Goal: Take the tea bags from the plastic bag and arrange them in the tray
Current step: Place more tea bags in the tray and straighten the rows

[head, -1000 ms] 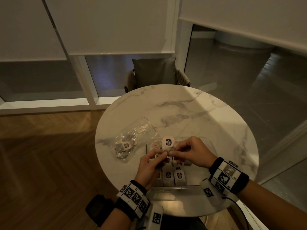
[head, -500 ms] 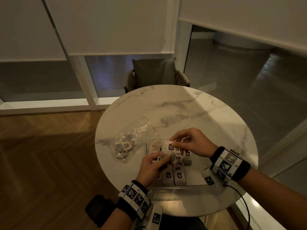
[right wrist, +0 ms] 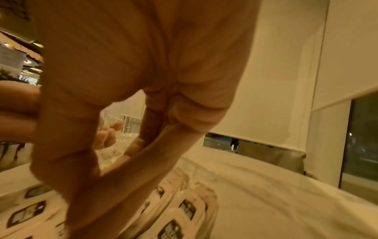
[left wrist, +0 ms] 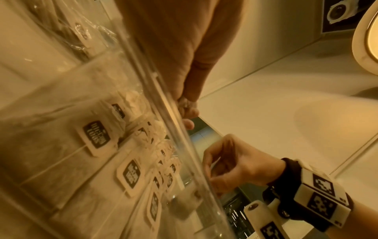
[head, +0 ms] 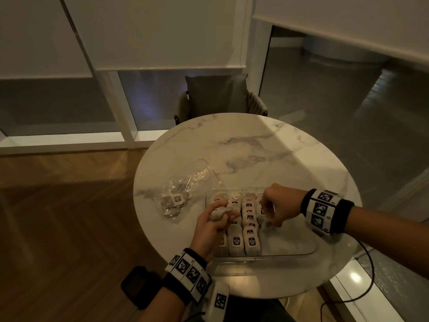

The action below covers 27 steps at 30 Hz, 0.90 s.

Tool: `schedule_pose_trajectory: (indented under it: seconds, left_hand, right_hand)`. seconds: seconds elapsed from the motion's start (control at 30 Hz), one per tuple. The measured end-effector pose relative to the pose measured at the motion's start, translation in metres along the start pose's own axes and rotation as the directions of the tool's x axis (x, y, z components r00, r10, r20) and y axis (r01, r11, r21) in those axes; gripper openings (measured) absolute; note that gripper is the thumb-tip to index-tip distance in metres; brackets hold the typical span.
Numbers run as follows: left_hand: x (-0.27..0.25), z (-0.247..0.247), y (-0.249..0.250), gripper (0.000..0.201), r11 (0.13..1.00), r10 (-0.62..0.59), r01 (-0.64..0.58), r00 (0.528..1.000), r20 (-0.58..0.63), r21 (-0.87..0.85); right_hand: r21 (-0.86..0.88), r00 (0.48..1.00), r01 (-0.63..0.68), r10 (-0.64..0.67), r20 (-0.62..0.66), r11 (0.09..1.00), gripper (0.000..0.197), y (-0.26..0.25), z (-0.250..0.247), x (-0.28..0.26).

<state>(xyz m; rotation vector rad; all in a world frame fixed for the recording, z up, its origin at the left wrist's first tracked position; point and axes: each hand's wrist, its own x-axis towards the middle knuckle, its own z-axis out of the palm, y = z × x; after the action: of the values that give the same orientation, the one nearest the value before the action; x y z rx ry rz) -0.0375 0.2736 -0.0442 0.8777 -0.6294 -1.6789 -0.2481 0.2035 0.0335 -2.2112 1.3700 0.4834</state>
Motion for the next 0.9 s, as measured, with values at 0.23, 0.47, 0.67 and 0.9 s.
schedule_pose_trajectory:
  seconds: [0.23, 0.47, 0.67, 0.9]
  left_hand:
    - [-0.001, 0.002, 0.001, 0.028, 0.999, -0.005, 0.004, 1.0, -0.004, -0.051]
    - [-0.002, 0.002, 0.003, 0.025, 0.997, -0.013, 0.011, 1.0, -0.023, -0.076]
    - [-0.003, 0.003, 0.002, 0.026, 0.997, 0.008, -0.01, 1.0, -0.019, -0.079]
    - [-0.007, 0.006, 0.003, 0.03, 0.998, -0.047, 0.043, 0.995, 0.088, 0.051]
  right_hand:
    - [0.067, 0.986, -0.16, 0.157, 0.048, 0.985, 0.014, 0.003, 0.012, 0.019]
    - [-0.118, 0.97, -0.2, 0.18, -0.163, 0.973, 0.011, 0.005, 0.0, 0.026]
    - [-0.091, 0.961, -0.228, 0.209, -0.18, 0.969, 0.017, 0.01, 0.004, 0.024]
    - [0.237, 0.945, -0.107, 0.173, -0.279, 0.966, 0.015, 0.009, -0.002, 0.012]
